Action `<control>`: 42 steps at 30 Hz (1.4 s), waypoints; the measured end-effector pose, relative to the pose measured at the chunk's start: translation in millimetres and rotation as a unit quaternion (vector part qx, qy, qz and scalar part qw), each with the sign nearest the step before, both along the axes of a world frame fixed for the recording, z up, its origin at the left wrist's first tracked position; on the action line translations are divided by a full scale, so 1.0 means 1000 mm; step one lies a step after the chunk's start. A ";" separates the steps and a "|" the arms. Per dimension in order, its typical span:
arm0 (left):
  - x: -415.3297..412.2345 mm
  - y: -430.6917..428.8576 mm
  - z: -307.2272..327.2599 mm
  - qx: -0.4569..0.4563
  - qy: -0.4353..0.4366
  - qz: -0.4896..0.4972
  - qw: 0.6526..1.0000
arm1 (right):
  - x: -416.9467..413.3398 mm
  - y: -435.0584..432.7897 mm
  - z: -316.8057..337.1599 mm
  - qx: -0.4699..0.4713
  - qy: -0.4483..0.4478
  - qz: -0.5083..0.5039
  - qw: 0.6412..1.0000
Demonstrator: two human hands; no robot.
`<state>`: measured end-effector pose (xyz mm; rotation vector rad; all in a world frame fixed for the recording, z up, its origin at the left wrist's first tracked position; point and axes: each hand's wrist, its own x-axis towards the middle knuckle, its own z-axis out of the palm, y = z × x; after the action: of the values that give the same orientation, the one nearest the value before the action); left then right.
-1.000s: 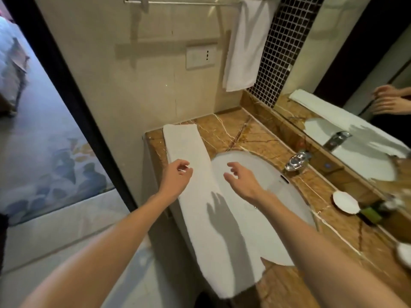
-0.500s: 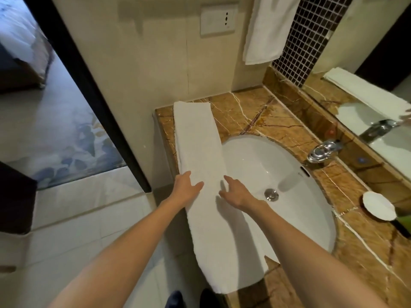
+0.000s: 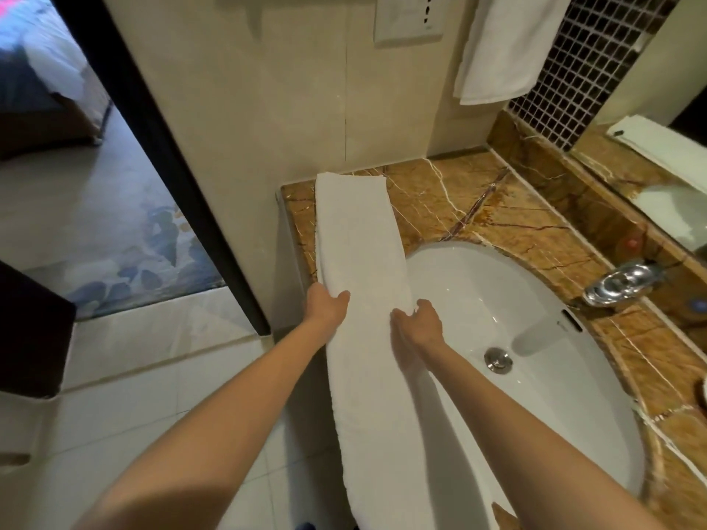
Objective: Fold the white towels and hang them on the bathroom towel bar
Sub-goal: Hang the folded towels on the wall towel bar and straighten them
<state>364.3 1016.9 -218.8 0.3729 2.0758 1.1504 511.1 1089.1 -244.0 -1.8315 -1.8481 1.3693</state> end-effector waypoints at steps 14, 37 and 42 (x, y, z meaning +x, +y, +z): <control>-0.005 0.033 0.070 0.124 -0.281 -0.035 0.951 | 0.000 0.026 0.040 -0.048 0.070 -0.031 0.996; 0.001 -0.005 0.340 0.295 -0.347 -0.201 0.867 | 0.013 -0.021 0.304 -0.137 0.499 0.005 0.856; -0.020 -0.012 0.381 0.329 -0.308 -0.230 0.863 | 0.002 -0.024 0.361 -0.036 0.455 -0.017 0.890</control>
<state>344.6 1004.5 161.7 0.6718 0.9299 1.4083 513.3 1065.5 116.8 -0.9148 -1.2473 1.8427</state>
